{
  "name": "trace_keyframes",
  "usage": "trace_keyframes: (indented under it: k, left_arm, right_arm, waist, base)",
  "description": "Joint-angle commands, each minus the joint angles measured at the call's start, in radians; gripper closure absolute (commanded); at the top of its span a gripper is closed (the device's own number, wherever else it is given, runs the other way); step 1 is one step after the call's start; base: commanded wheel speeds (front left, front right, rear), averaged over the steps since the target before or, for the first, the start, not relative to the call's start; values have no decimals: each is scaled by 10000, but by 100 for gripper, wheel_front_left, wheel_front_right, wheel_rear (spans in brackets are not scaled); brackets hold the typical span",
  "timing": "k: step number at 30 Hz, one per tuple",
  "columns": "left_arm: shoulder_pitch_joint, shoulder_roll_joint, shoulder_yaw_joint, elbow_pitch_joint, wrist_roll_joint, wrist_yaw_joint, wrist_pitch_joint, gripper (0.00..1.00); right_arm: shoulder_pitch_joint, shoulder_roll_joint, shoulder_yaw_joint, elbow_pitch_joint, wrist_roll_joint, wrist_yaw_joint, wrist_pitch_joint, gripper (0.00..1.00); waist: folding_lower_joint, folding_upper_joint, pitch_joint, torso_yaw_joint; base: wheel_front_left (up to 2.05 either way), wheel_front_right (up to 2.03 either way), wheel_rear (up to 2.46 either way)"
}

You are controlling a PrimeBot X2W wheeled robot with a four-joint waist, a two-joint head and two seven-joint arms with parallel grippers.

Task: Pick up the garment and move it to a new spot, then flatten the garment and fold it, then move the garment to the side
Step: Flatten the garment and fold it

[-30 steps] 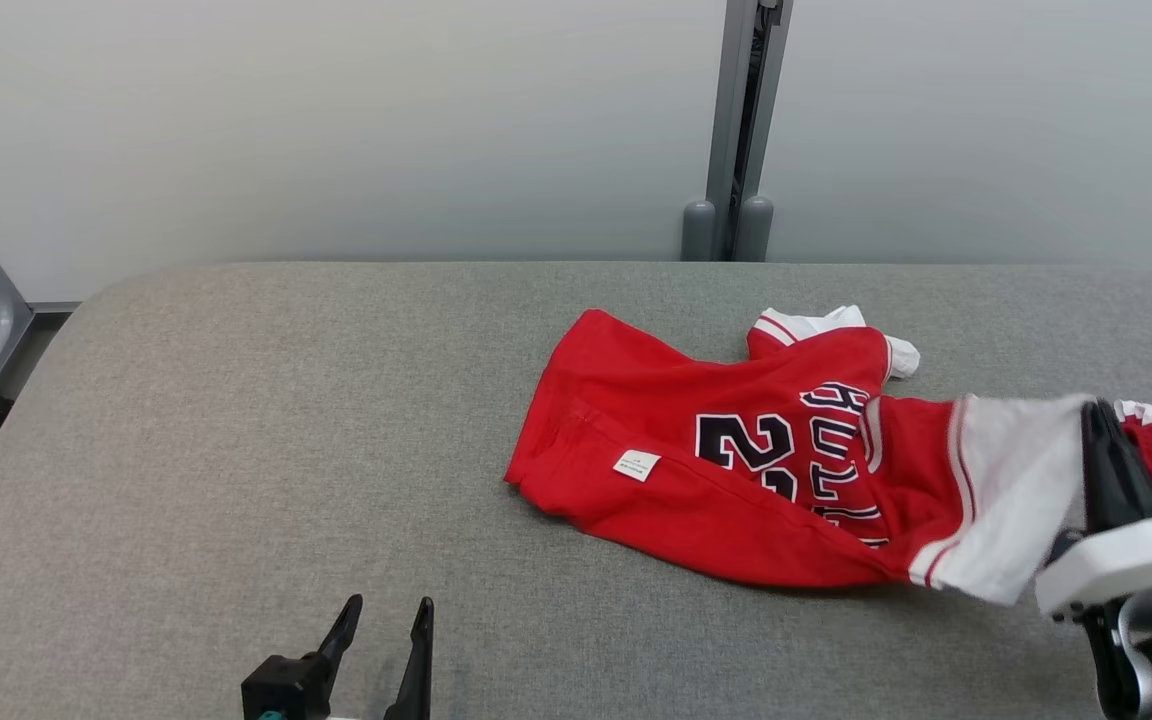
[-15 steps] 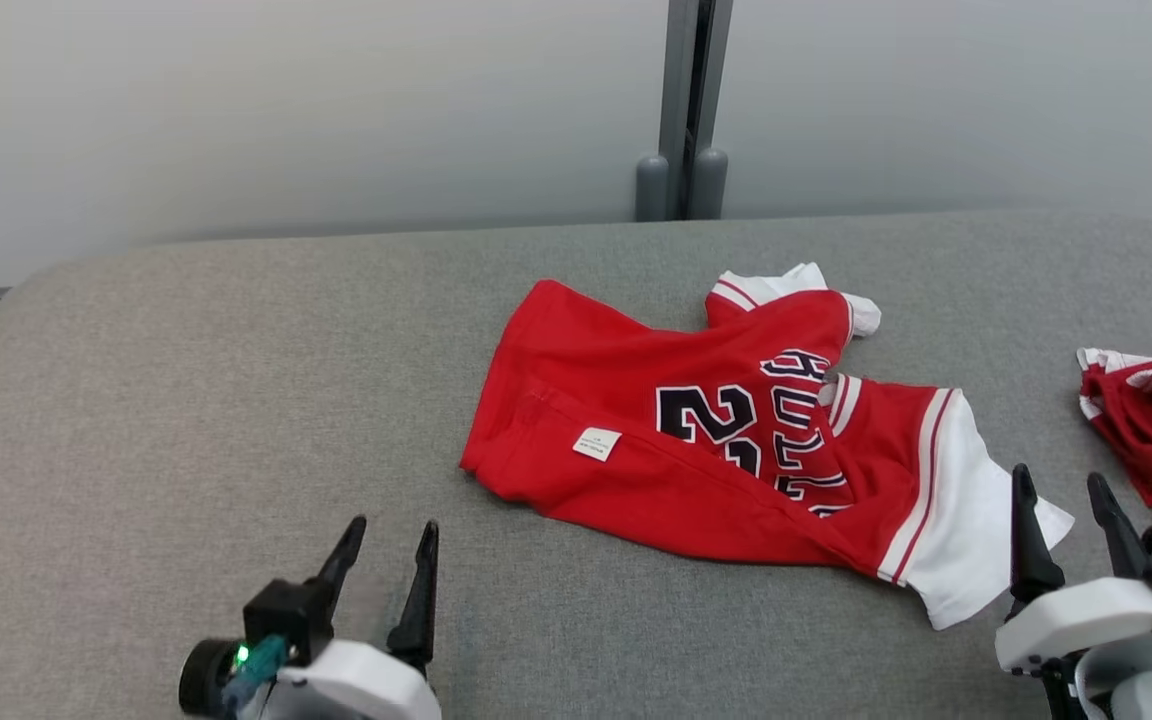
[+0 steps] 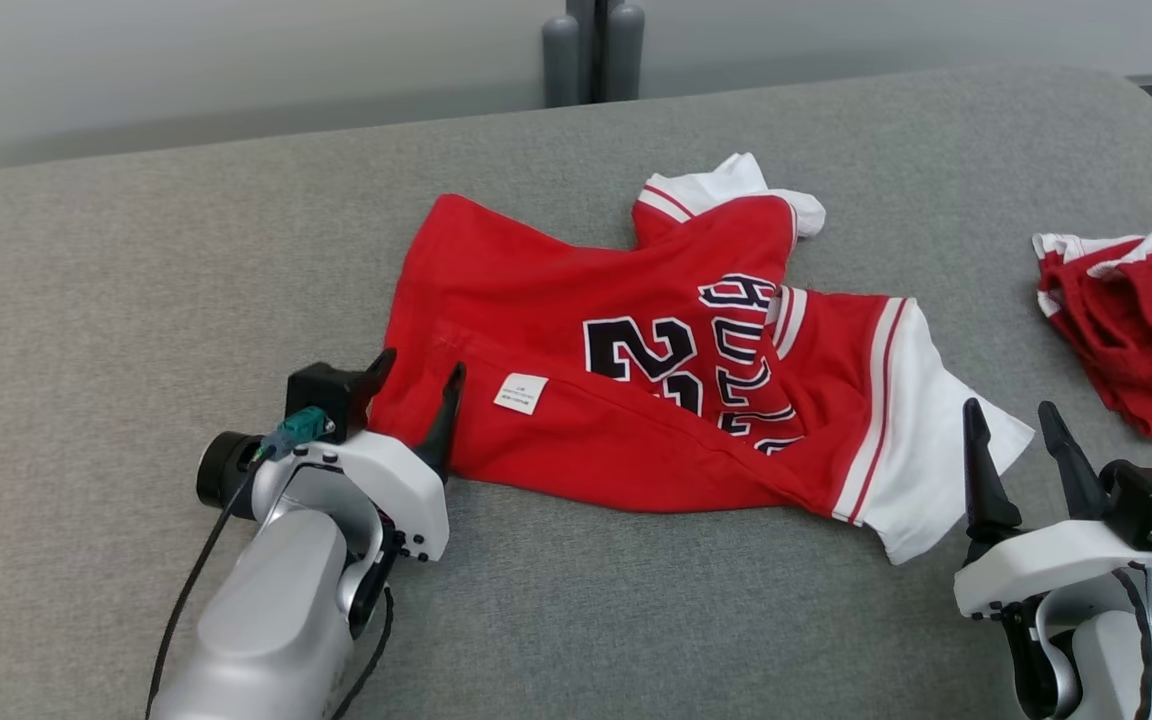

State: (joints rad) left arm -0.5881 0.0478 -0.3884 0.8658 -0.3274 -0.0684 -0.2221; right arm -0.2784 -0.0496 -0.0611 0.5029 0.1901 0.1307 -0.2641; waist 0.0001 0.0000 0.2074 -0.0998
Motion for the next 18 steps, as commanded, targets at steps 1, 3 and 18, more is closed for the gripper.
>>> trace_keyframes:
  k: [1, 3, 18]
  left_arm:
    - [-343, 53, -89, 273, -151, -30, 124, 0]
    - [-874, 52, -219, 720, -289, -68, 280, 0]
    - [-1817, 53, -1111, 2091, -1487, -50, 387, 100]
  right_arm:
    - [-89, -41, -1, 23, 94, 0, -1, 0]
    - [-153, -43, 42, 17, 147, 0, -1, 0]
    - [-275, -39, 194, 15, 331, 0, -1, 0]
  waist:
    - [-1, 0, 254, -247]
    - [-1, 0, 369, -343]
    - [-1, 0, 483, -533]
  base:
    - [0, 0, 0]
    - [0, 0, 0]
    - [0, 0, 0]
